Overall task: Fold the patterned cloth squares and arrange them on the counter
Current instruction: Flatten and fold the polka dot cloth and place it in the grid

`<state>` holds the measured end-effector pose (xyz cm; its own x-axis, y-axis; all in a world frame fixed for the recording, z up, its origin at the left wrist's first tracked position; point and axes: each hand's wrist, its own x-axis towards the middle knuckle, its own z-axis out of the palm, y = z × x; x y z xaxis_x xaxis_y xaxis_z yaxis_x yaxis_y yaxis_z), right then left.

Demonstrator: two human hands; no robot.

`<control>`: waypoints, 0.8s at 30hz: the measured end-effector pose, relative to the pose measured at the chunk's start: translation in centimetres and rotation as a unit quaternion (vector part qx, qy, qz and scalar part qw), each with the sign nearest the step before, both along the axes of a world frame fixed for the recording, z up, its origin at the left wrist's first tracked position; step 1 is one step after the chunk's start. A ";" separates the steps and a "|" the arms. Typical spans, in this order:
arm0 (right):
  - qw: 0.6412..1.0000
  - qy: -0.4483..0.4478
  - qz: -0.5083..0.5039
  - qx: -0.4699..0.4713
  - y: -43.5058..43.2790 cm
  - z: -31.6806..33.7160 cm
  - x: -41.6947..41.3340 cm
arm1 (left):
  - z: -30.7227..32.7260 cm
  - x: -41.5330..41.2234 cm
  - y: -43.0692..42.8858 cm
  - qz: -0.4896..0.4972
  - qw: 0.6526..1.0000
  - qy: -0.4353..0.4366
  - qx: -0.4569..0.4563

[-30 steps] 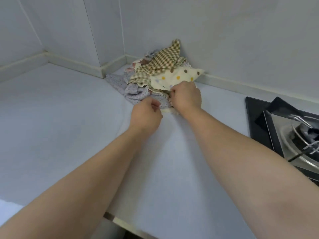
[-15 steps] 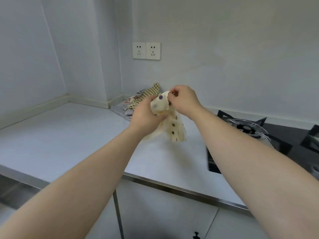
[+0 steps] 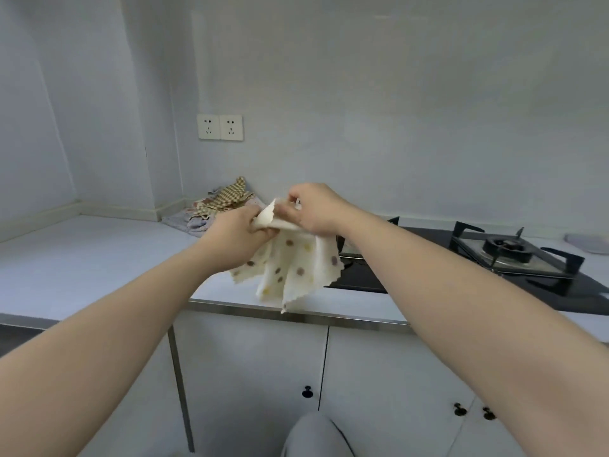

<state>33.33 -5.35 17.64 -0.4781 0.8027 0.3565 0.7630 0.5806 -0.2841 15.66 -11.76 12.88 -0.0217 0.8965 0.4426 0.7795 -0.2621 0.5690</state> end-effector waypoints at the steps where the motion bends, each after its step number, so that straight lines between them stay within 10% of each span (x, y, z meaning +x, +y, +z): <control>1: 1.000 -0.006 0.001 -0.007 -0.9 0.1 0.9 | -0.1 0.4 -0.6 -0.030 0.999 -0.030 -0.010; 11: 0.974 0.018 0.051 -0.220 -6.4 1.1 7.3 | 0.6 0.7 -7.2 -0.153 0.917 -0.297 -0.218; 24: 0.899 0.068 0.061 -0.428 -5.2 0.7 8.3 | 2.2 -2.9 -7.1 -0.042 0.942 -0.271 -0.192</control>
